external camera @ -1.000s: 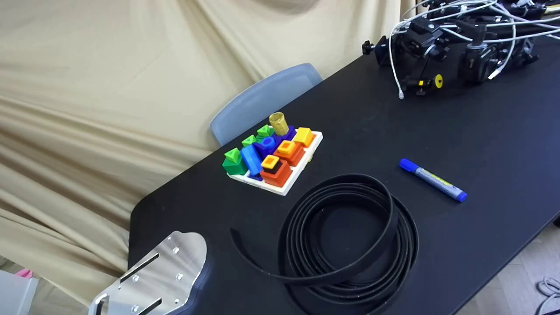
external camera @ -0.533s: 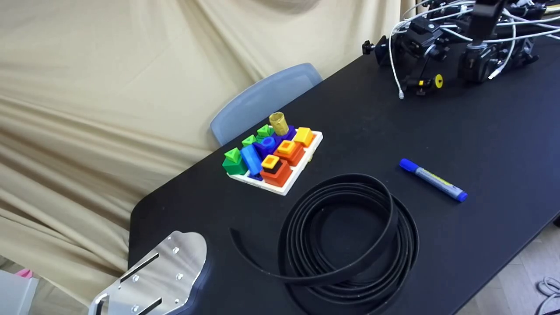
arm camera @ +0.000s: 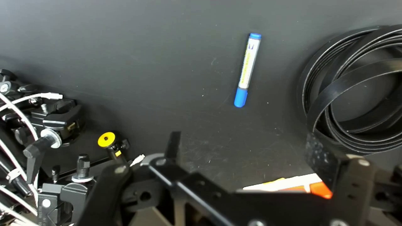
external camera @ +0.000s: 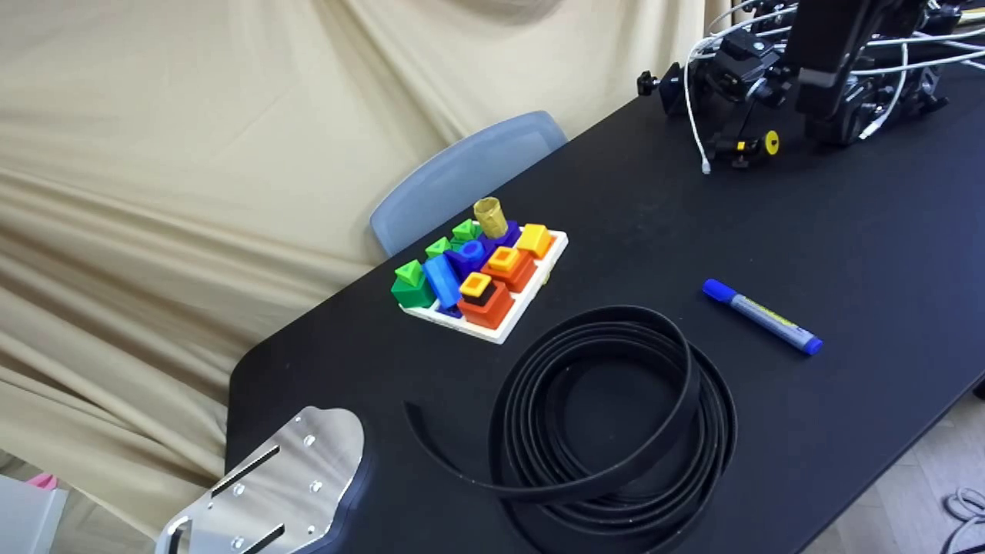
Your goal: Move the marker away from you
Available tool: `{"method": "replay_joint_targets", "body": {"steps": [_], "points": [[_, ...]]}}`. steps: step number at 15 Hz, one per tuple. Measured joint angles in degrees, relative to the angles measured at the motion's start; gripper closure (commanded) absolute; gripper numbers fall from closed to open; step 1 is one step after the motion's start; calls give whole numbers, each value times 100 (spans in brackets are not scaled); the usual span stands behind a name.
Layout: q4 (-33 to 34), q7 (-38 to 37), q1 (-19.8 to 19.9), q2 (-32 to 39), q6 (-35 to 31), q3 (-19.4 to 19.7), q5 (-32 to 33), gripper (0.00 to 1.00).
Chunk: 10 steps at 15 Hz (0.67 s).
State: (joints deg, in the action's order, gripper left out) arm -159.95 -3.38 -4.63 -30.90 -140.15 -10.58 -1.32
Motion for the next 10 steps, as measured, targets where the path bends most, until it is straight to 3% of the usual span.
{"method": "replay_joint_targets", "body": {"steps": [5, 10], "points": [[-6, 0, -79, 462, -346, 34, -47, 0], [-10, -121, -95, 1621, -1385, -32, -37, 0]]}}
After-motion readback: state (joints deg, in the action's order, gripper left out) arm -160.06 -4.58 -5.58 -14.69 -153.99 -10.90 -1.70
